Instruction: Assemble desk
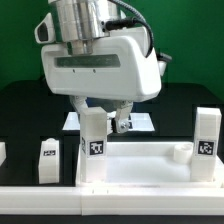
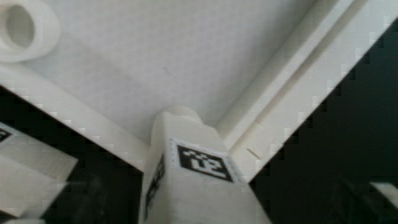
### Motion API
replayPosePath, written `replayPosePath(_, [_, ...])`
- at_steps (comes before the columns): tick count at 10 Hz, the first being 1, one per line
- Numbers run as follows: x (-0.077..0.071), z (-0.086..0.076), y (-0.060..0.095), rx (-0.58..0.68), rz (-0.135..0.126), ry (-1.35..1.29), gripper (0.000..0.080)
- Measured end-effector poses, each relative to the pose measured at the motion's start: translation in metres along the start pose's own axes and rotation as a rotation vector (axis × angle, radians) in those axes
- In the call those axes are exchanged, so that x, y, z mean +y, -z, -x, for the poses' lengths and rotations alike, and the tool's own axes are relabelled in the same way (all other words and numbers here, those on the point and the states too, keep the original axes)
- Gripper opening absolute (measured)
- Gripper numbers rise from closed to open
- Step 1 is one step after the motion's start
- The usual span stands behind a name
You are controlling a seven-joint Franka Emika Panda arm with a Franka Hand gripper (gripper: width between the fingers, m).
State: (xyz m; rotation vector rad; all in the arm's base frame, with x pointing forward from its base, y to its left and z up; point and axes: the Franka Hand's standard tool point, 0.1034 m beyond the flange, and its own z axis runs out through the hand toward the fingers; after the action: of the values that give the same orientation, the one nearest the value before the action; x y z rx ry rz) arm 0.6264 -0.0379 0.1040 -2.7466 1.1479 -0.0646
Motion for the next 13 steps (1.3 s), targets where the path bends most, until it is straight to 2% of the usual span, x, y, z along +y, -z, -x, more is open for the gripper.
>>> replayPosePath(1, [0.001, -0.002, 0.001, 0.004, 0.004, 0.124, 0.0645])
replayPosePath(3, [0.000, -0.011, 0.010, 0.050, 0.037, 0.586, 0.0649])
replayPosePath(5, [0.000, -0.008, 0.010, 0.034, 0.057, 0.747, 0.0649])
replayPosePath(7, [0.002, -0.009, 0.009, 0.033, 0.058, 0.741, 0.0637])
replayPosePath(8, [0.001, -0.008, 0.009, 0.034, 0.055, 0.679, 0.0436])
replayPosePath(9, [0.002, -0.009, 0.008, 0.036, 0.056, 0.608, 0.0288])
replayPosePath(11, [0.003, -0.013, 0.008, 0.047, 0.058, 0.413, 0.0288])
replayPosePath(13, [0.004, -0.013, 0.008, 0.064, 0.054, 0.005, 0.0288])
